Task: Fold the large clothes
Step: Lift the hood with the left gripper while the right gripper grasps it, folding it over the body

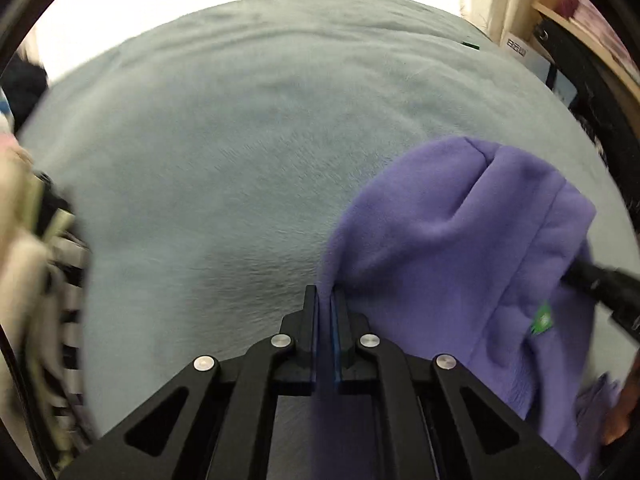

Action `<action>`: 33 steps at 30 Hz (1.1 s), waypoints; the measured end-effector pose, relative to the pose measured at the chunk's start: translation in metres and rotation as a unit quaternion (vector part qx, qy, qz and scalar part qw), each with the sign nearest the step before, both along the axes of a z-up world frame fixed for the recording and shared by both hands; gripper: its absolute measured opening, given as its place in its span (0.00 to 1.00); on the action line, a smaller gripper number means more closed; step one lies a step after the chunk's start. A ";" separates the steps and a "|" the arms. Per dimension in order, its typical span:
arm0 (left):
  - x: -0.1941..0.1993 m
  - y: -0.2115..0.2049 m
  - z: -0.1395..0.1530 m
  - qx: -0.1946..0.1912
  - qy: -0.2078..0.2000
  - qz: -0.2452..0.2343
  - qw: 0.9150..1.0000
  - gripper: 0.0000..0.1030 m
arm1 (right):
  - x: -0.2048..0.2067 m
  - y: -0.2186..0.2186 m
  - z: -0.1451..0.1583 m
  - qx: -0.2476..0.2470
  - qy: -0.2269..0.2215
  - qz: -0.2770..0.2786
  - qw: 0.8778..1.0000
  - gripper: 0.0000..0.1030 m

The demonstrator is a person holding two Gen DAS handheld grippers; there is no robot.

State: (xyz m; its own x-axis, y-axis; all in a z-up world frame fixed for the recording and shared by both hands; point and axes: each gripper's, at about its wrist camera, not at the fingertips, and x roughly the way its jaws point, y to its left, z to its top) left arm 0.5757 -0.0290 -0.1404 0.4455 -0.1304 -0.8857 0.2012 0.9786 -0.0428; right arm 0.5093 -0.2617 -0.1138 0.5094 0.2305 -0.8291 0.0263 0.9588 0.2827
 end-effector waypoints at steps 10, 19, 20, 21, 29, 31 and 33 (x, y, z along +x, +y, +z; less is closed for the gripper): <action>-0.129 0.059 0.117 -0.045 -0.092 -0.027 0.994 0.02 | -0.131 0.016 0.113 -0.043 -0.165 0.064 0.983 0.05; -0.316 0.096 0.125 -0.011 -0.063 -0.086 0.994 0.04 | -0.301 0.059 0.119 -0.213 -0.153 0.179 0.948 0.28; -0.333 0.100 0.122 -0.005 -0.057 -0.087 0.995 0.04 | -0.315 0.059 0.116 -0.216 -0.139 0.186 0.948 0.30; -0.347 0.104 0.119 -0.002 -0.050 -0.087 0.995 0.04 | -0.332 0.058 0.113 -0.216 -0.126 0.190 0.949 0.31; -0.423 0.128 0.108 -0.059 0.008 -0.065 0.996 0.08 | -0.393 0.058 0.110 -0.093 -0.053 0.156 0.982 0.40; -0.427 0.127 0.108 -0.078 0.024 -0.063 0.995 0.13 | -0.400 0.054 0.106 -0.040 -0.028 0.135 0.990 0.44; -0.425 0.119 0.106 -0.094 0.034 -0.066 0.993 0.23 | -0.405 0.052 0.101 0.019 -0.006 0.113 0.993 0.46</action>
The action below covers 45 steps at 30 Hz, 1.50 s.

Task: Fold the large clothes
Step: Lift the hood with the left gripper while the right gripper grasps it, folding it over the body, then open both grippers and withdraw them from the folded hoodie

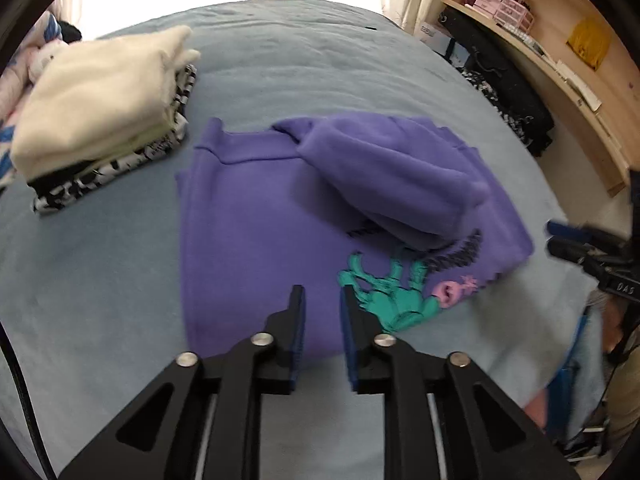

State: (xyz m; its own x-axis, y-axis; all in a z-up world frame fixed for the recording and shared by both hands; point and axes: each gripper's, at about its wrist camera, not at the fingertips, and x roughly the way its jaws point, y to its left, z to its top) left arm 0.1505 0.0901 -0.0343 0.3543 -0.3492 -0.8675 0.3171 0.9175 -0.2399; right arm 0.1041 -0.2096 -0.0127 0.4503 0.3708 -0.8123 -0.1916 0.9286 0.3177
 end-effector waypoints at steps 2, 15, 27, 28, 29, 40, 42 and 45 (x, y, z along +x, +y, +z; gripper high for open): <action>0.006 -0.004 0.003 -0.029 0.014 0.001 0.999 0.34 | 0.001 -0.005 -0.004 0.063 0.032 -0.031 0.997 0.50; 0.086 -0.007 -0.021 -0.197 0.091 0.085 0.972 0.69 | 0.065 -0.007 -0.053 0.251 0.141 -0.149 0.946 0.67; 0.115 -0.029 -0.075 -0.210 0.134 0.083 0.965 0.13 | 0.101 0.012 -0.090 0.231 0.153 -0.129 0.952 0.33; 0.108 -0.032 -0.069 -0.199 0.114 0.082 0.970 0.12 | 0.100 0.017 -0.082 0.211 0.131 -0.103 0.963 0.18; 0.101 -0.032 -0.063 -0.200 0.094 0.082 0.972 0.11 | 0.097 0.020 -0.072 0.201 0.106 -0.086 0.970 0.18; 0.015 -0.079 -0.119 -0.071 -0.029 0.054 0.996 0.11 | 0.047 0.016 -0.125 0.089 0.043 -0.046 0.994 0.22; 0.013 -0.081 -0.114 -0.068 -0.041 0.063 0.995 0.13 | 0.044 0.014 -0.123 0.104 0.037 -0.064 0.992 0.24; 0.014 -0.078 -0.106 -0.066 -0.037 0.068 0.995 0.22 | 0.042 0.015 -0.115 0.094 0.037 -0.071 0.992 0.35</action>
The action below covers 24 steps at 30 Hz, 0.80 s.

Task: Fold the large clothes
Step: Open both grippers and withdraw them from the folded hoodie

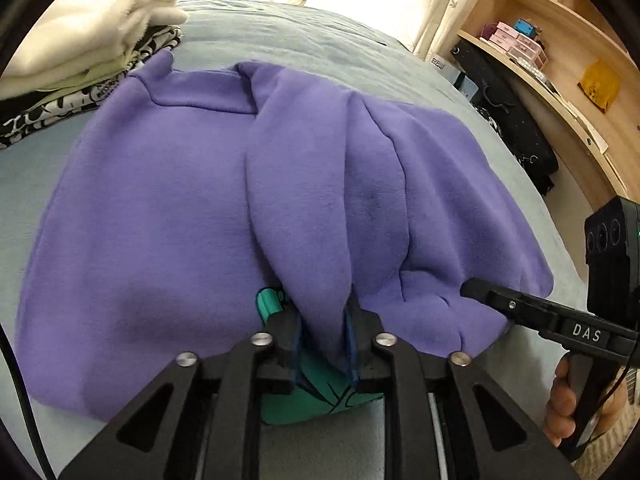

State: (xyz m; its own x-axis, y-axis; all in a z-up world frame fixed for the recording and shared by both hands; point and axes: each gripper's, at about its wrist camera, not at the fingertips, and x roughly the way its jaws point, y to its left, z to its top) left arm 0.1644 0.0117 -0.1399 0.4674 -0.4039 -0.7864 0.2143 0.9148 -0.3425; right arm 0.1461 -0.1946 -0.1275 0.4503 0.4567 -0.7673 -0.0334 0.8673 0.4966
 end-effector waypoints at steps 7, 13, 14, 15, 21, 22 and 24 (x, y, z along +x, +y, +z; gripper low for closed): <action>-0.015 0.033 0.036 -0.002 -0.008 0.026 1.000 0.55 | -0.025 -0.008 0.047 -0.074 -0.034 -0.014 0.997 0.55; -0.013 0.031 0.083 0.025 -0.074 0.061 0.995 0.55 | -0.036 0.005 0.099 -0.168 -0.146 -0.034 0.974 0.56; -0.011 0.027 0.090 0.014 -0.085 0.059 0.994 0.55 | -0.030 0.012 0.105 -0.171 -0.160 -0.026 0.972 0.55; -0.007 0.021 0.097 0.002 -0.100 0.055 0.993 0.55 | -0.024 0.020 0.107 -0.171 -0.171 -0.019 0.970 0.55; 0.033 -0.009 0.081 -0.029 -0.112 0.028 0.993 0.34 | 0.029 0.050 0.077 -0.164 -0.169 0.004 0.972 0.38; 0.035 -0.012 0.070 -0.031 -0.101 0.023 0.994 0.27 | 0.036 0.051 0.064 -0.164 -0.152 0.004 0.975 0.35; 0.049 -0.021 0.035 -0.010 -0.046 0.014 0.999 0.18 | 0.046 0.046 0.034 -0.174 -0.107 0.006 0.979 0.28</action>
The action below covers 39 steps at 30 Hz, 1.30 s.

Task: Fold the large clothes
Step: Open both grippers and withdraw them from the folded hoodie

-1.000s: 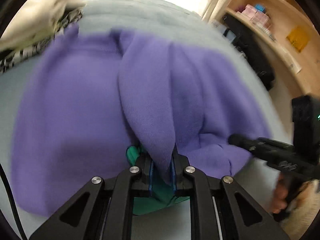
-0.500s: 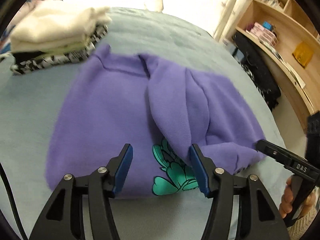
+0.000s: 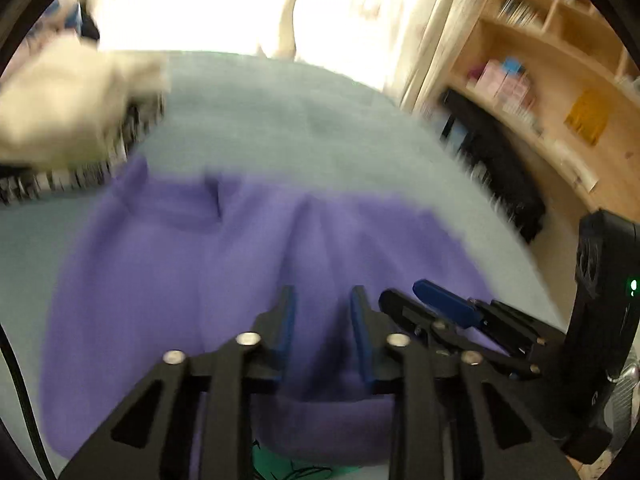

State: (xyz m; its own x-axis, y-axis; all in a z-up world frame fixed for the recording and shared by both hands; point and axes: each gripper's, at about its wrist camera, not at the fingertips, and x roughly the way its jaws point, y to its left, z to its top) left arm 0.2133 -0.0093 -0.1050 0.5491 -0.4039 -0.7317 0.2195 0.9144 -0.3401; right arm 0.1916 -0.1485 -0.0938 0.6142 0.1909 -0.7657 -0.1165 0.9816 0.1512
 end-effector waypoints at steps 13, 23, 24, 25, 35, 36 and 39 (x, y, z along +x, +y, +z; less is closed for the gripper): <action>-0.028 -0.015 -0.044 0.073 -0.045 -0.019 0.996 0.18 | -0.033 -0.017 -0.030 0.004 -0.018 -0.035 0.999 0.27; -0.051 -0.006 -0.024 0.073 -0.053 -0.009 0.996 0.23 | -0.037 -0.012 -0.013 0.005 -0.014 -0.035 0.999 0.33; -0.054 -0.004 -0.019 0.071 -0.056 -0.006 0.996 0.25 | -0.041 -0.014 -0.007 0.016 -0.018 -0.037 0.999 0.37; -0.059 -0.001 -0.011 0.069 -0.060 -0.003 0.996 0.30 | -0.046 -0.015 0.001 0.026 -0.021 -0.039 0.999 0.42; -0.106 0.027 0.070 0.081 -0.085 0.043 0.992 0.52 | -0.109 -0.015 0.094 0.044 -0.084 -0.045 0.995 0.43; -0.113 0.029 0.077 0.081 -0.084 0.046 0.992 0.52 | -0.117 -0.017 0.103 0.048 -0.090 -0.046 0.994 0.43; -0.134 0.035 0.097 0.082 -0.079 0.057 0.992 0.53 | -0.145 -0.018 0.132 0.052 -0.112 -0.047 0.991 0.43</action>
State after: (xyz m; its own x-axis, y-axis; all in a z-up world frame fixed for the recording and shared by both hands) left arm 0.0793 0.0255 -0.0084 0.6978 -0.2157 -0.6830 0.1511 0.9765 -0.1539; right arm 0.0468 -0.1666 0.0383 0.7855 0.1961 -0.5870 -0.0678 0.9700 0.2333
